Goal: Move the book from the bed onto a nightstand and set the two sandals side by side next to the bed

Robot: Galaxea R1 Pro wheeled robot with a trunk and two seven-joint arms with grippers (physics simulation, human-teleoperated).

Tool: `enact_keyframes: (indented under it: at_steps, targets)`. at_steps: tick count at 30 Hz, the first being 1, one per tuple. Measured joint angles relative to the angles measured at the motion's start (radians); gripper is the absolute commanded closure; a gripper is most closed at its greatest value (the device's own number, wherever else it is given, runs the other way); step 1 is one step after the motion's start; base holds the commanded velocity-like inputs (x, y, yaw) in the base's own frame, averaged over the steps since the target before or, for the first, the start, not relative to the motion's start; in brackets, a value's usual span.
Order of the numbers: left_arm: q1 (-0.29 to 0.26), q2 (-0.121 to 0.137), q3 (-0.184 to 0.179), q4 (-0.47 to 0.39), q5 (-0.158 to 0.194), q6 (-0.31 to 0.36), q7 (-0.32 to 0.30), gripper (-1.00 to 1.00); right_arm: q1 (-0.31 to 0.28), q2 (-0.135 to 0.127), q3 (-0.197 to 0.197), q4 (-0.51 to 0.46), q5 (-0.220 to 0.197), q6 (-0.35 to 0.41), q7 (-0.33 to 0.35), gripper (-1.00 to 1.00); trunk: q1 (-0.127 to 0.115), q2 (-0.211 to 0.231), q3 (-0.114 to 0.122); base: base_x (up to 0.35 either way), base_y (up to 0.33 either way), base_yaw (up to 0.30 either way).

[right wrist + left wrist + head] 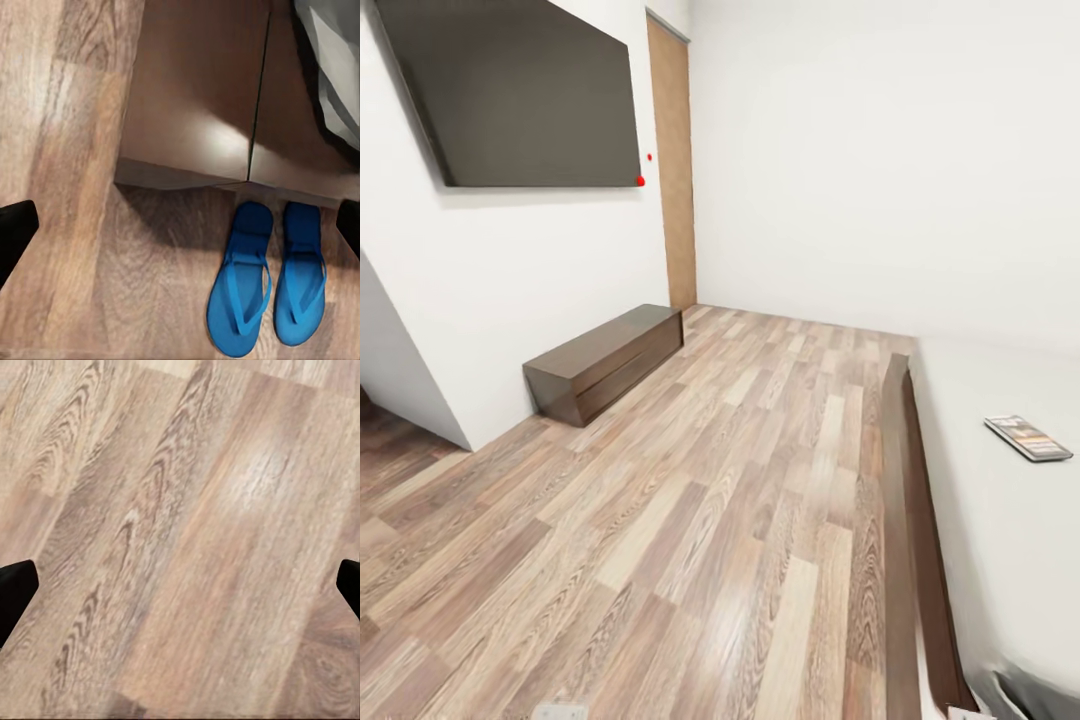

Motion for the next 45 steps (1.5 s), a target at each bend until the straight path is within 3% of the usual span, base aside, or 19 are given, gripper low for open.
enact_keyframes:
  at_steps: [11, 28, 45]
  targets:
    - [0.012, -0.003, 0.0, 0.001, 0.0, -0.001, 0.0, -1.0, 0.0, 0.0, 0.0, 0.0, 0.0, 0.0, 0.0, -1.0, -0.042, 0.077, 0.029, 0.0, 0.0, 0.277]
    - [0.032, -0.005, 0.0, 0.0, -0.001, -0.001, 0.001, -1.0, 0.0, 0.003, 0.0, 0.001, 0.001, 0.0, 0.0, -1.0, -0.042, 0.077, 0.022, 0.01, 0.004, 0.243]
    - [0.037, -0.005, 0.0, 0.001, -0.003, 0.0, 0.001, -1.0, 0.0, 0.008, 0.0, 0.002, 0.005, -0.001, 0.0, -1.0, -0.043, 0.077, 0.021, 0.256, 0.096, -0.04]
